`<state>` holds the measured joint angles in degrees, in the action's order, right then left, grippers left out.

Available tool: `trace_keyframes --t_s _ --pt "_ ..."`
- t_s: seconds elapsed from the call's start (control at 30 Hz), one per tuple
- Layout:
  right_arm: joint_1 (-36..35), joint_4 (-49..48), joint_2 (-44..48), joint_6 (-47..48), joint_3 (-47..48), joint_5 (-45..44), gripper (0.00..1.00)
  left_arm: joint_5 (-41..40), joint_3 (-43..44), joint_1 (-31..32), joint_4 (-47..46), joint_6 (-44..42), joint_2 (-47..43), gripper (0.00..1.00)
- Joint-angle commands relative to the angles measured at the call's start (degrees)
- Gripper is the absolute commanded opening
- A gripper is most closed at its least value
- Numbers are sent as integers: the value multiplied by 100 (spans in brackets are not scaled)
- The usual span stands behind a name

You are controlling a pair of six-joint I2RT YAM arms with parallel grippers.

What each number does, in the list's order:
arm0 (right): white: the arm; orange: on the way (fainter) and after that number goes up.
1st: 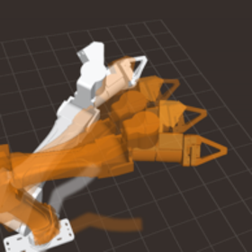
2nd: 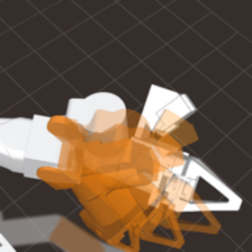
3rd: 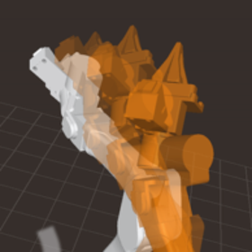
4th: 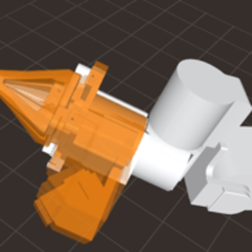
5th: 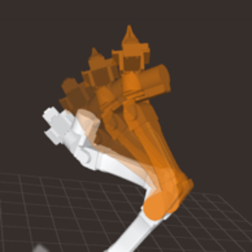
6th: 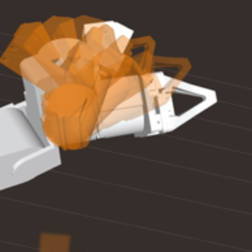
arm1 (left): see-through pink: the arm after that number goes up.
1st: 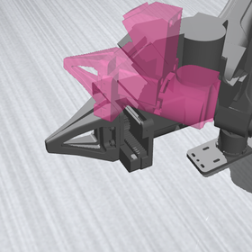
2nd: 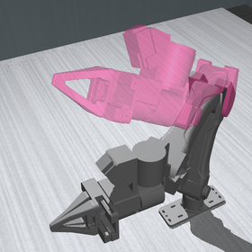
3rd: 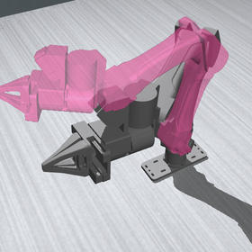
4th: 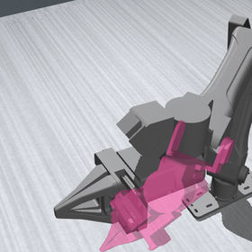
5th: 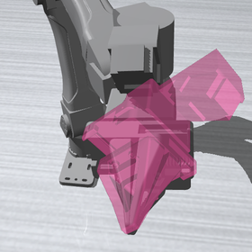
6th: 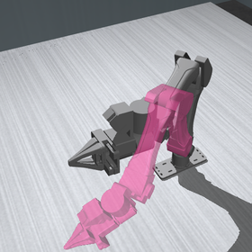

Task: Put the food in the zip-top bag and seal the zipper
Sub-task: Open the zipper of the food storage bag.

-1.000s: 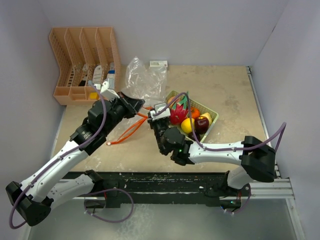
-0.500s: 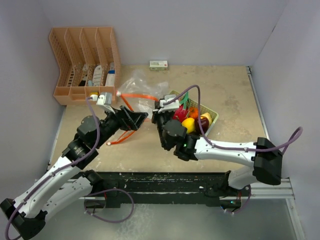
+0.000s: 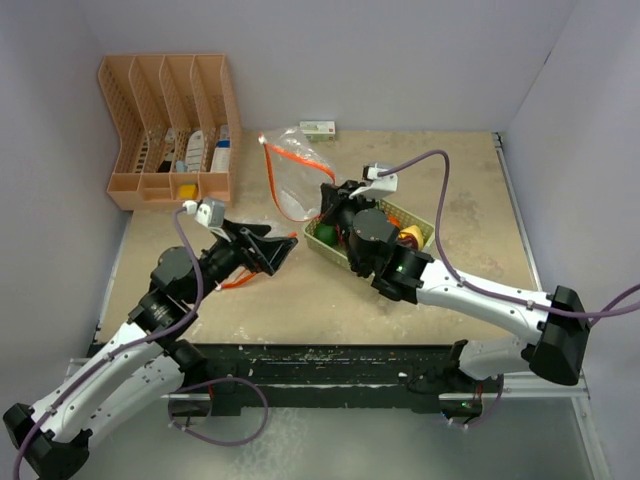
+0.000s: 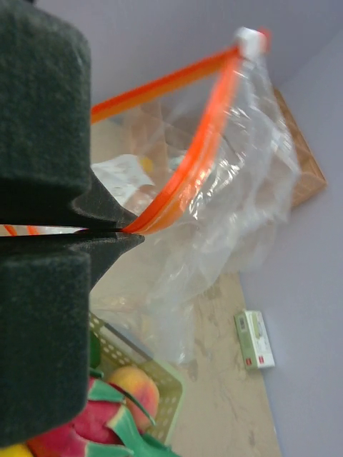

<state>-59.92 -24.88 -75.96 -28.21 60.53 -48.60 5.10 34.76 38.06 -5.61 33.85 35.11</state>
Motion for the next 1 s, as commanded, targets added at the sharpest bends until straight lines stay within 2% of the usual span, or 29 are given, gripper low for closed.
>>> trace_keyframes --t_s 0.0,0.1,0.4,0.97 --pt "-46 84 249 -614 161 483 0 -612 304 20 -195 55 262 99" --pt "-46 101 304 -697 94 544 0 -991 351 25 -185 212 395 99" --pt "-44 81 416 -841 -88 665 0 -1490 68 22 -1358 623 364 100" --pt "-44 62 1019 -1035 -533 1317 0 -2011 -6 25 -1955 573 1432 81"
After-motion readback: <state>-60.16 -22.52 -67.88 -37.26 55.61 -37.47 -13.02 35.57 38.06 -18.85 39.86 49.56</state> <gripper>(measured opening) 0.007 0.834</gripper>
